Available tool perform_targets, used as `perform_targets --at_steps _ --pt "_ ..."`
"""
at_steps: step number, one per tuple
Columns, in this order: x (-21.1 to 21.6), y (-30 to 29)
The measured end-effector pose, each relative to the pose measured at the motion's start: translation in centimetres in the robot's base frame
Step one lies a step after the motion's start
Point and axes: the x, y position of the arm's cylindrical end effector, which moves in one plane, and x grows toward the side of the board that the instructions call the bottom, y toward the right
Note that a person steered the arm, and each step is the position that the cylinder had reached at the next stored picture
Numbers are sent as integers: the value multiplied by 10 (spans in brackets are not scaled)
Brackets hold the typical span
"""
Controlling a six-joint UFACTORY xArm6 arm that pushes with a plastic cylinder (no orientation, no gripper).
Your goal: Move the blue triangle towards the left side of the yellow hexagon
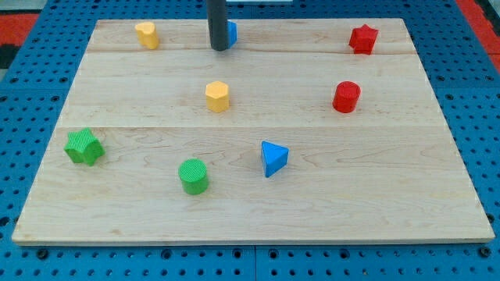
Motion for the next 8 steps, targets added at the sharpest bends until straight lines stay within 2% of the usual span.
perform_targets --at_steps 1,2,4,6,8 --pt "34 31" --pt "92 82" --pt "195 125" --pt "261 119" --pt "263 51"
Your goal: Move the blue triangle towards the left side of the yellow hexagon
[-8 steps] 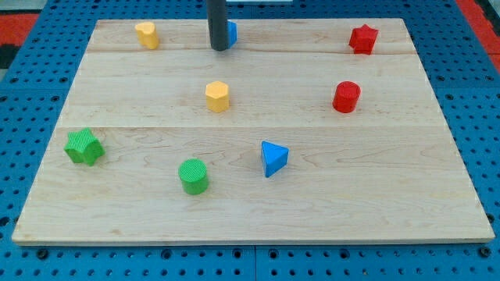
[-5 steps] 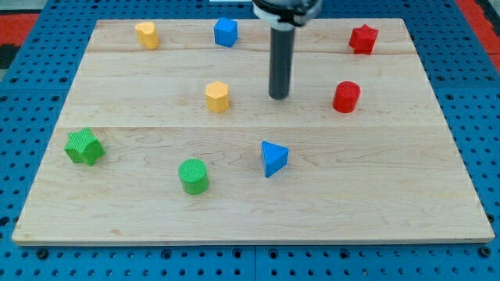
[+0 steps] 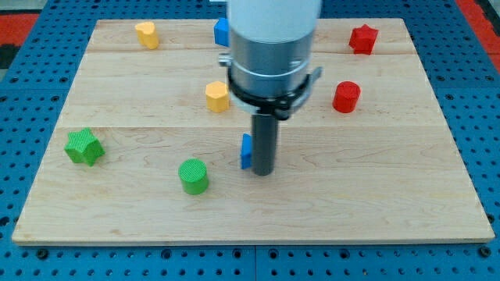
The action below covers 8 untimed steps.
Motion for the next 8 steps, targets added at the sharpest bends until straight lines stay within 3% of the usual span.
perform_targets --at_steps 3,4,7,8 --pt "-22 8" --pt "-47 1" --pt "-53 -118" --pt "-69 -126"
